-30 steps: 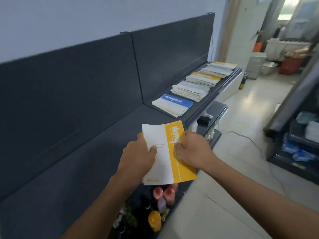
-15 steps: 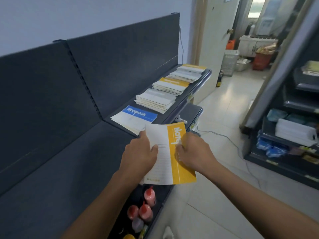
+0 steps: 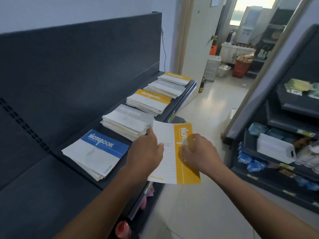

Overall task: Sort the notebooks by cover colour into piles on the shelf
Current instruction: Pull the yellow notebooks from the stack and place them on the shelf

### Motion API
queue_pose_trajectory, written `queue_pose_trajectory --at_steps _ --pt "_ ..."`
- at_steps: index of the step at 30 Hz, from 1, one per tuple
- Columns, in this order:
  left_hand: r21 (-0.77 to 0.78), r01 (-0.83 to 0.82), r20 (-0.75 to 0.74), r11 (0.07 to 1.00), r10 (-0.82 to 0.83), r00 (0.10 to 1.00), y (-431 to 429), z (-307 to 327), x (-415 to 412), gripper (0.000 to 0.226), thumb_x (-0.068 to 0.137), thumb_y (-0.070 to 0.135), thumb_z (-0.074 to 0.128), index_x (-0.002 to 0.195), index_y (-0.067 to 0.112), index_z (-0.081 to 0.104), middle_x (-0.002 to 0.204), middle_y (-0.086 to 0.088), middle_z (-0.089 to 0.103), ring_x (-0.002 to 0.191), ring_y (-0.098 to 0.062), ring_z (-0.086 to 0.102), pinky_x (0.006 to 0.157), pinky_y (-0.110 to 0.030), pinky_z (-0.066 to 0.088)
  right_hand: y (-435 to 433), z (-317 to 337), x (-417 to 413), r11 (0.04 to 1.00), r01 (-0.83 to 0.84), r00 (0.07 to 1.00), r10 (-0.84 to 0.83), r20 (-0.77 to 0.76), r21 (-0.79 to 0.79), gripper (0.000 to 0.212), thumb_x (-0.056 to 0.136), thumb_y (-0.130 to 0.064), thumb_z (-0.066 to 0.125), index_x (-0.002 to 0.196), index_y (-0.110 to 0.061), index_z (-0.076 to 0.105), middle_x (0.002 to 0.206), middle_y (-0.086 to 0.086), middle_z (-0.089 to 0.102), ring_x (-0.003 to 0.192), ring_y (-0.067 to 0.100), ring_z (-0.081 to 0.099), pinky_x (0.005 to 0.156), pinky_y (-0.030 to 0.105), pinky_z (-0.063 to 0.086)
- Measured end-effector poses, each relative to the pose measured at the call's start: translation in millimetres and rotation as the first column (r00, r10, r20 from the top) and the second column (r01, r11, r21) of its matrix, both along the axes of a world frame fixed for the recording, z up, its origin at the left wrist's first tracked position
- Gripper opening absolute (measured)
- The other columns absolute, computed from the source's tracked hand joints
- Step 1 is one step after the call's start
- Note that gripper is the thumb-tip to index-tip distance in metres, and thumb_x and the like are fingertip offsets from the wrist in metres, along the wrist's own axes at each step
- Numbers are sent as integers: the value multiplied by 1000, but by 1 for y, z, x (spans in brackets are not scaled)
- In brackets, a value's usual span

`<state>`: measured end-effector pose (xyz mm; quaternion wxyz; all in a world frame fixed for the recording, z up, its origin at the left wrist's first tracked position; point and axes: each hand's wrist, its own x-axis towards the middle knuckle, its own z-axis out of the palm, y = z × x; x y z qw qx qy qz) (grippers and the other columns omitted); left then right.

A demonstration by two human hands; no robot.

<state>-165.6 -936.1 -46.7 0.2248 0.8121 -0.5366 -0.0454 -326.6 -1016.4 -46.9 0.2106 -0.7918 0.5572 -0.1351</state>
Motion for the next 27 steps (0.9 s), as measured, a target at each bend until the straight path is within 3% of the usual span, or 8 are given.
queue_pose_trajectory --at_steps 5,12,17,21,27 --pt "37 48 10 998 -48 999 -73 4 1 41 98 39 54 124 10 45 108 -8 66 95 -28 63 69 -33 37 -64 -1 -3 997 59 998 -60 18 55 34 95 -43 54 118 -19 50 109 1 61 92 20 63 81 42 57" --pt "40 86 10 996 -86 996 -196 1 -16 42 97 40 54 127 11 45 113 -10 66 100 -30 63 72 -35 42 -180 -5 -23 997 67 998 -68 20 40 21 93 -39 56 101 -24 44 103 1 60 85 19 59 72 36 52" --pt "67 37 12 997 -38 999 -281 -1 -39 43 96 42 55 127 14 45 113 -8 66 98 -30 63 69 -34 42 -267 -4 -47 996 35 998 -39 48 78 23 92 -38 57 105 -20 50 102 1 60 90 22 62 78 40 54" --pt "71 0 19 997 -1 1000 -347 6 -57 43 95 42 57 124 14 43 110 -9 66 98 -30 64 71 -37 49 -337 -3 -65 998 -1 999 -2 40 70 19 88 -37 56 99 -22 51 98 0 59 87 23 59 70 34 47" --pt "69 -89 20 994 88 996 -411 9 -72 42 94 42 60 118 12 41 106 -10 66 94 -29 65 65 -32 40 -411 -7 -72 995 -45 996 39 74 85 25 89 -36 56 109 -21 55 104 0 63 92 24 62 79 37 52"
